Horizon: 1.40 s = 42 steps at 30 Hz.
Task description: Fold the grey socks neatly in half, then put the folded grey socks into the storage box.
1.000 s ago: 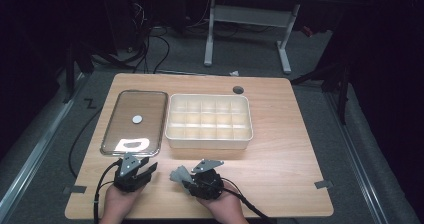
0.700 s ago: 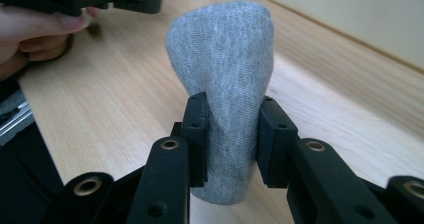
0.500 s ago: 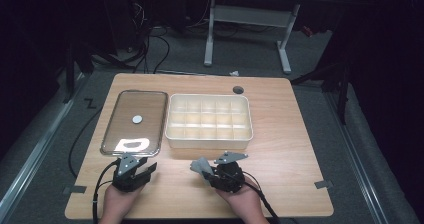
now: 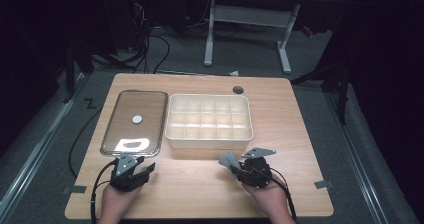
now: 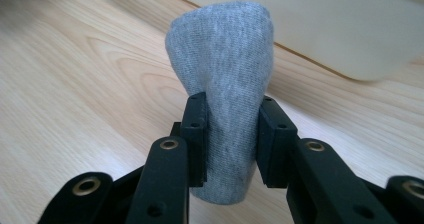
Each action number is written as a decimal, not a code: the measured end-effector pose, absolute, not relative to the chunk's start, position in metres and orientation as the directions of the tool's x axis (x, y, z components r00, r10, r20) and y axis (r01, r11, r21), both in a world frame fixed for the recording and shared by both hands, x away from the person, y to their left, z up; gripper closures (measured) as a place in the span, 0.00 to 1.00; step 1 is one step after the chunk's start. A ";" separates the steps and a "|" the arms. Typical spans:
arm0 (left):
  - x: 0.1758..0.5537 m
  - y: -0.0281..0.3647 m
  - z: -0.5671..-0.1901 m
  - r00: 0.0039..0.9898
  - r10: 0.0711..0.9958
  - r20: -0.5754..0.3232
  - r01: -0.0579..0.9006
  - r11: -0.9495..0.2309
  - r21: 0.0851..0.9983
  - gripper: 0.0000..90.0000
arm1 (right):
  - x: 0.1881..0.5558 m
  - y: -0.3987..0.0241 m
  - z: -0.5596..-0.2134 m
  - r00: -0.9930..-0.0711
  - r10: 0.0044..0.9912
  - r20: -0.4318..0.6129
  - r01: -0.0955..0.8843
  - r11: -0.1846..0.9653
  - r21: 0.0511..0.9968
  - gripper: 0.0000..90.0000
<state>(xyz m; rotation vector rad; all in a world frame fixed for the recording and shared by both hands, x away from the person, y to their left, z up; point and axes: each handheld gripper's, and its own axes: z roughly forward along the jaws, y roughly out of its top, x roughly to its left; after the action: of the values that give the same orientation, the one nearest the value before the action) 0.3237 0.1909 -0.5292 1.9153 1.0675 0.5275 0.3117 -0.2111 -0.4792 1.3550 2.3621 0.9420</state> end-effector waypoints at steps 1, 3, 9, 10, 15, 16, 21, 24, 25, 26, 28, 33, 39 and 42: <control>0.324 0.192 -0.529 0.544 0.838 -0.042 0.475 -0.267 0.839 0.53 | 0.313 -0.216 -0.479 -0.530 0.844 0.082 0.672 0.359 0.648 0.78; 0.324 0.194 -0.528 0.536 0.843 -0.047 0.477 -0.256 0.841 0.52 | 0.313 -0.221 -0.477 -0.519 0.851 0.079 0.679 0.355 0.643 0.78; 0.325 0.195 -0.528 0.518 0.854 -0.050 0.479 -0.241 0.844 0.49 | 0.315 -0.236 -0.471 -0.496 0.866 0.061 0.696 0.355 0.624 0.78; 0.325 0.194 -0.528 0.514 0.856 -0.049 0.478 -0.239 0.845 0.48 | 0.315 -0.238 -0.470 -0.492 0.868 0.064 0.699 0.350 0.624 0.78; 0.325 0.193 -0.528 0.519 0.854 -0.042 0.476 -0.248 0.844 0.48 | 0.318 -0.243 -0.465 -0.479 0.874 0.080 0.718 0.338 0.608 0.78; 0.325 0.193 -0.529 0.519 0.853 -0.048 0.479 -0.244 0.843 0.48 | 0.319 -0.245 -0.463 -0.477 0.875 0.085 0.722 0.335 0.605 0.78; 0.325 0.195 -0.529 0.524 0.849 -0.067 0.485 -0.233 0.843 0.46 | 0.322 -0.248 -0.453 -0.470 0.877 0.105 0.735 0.323 0.596 0.78; 0.326 0.195 -0.528 0.522 0.851 -0.066 0.483 -0.230 0.845 0.45 | 0.326 -0.249 -0.445 -0.459 0.882 0.107 0.741 0.313 0.594 0.78; 0.326 0.195 -0.528 0.521 0.851 -0.066 0.482 -0.230 0.845 0.45 | 0.327 -0.249 -0.442 -0.458 0.882 0.110 0.743 0.311 0.593 0.78; 0.326 0.195 -0.528 0.522 0.851 -0.064 0.482 -0.232 0.845 0.44 | 0.328 -0.250 -0.439 -0.461 0.880 0.114 0.743 0.313 0.592 0.78; 0.326 0.195 -0.528 0.523 0.851 -0.055 0.479 -0.240 0.844 0.43 | 0.330 -0.249 -0.432 -0.457 0.882 0.119 0.747 0.307 0.589 0.78; 0.326 0.196 -0.527 0.524 0.849 -0.061 0.478 -0.234 0.846 0.42 | 0.339 -0.248 -0.417 -0.457 0.882 0.114 0.752 0.314 0.580 0.78; 0.327 0.196 -0.528 0.522 0.851 -0.063 0.481 -0.232 0.845 0.42 | 0.357 -0.248 -0.401 -0.441 0.889 0.128 0.775 0.305 0.554 0.78; 0.326 0.195 -0.527 0.527 0.847 -0.066 0.478 -0.231 0.847 0.42 | 0.368 -0.246 -0.397 -0.438 0.891 0.120 0.785 0.314 0.534 0.78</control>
<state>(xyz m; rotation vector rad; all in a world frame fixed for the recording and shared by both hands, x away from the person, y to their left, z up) 0.3259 0.1954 -0.5272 1.8788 1.0893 0.5234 0.3678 -0.2456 -0.3968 1.5406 2.3797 0.7917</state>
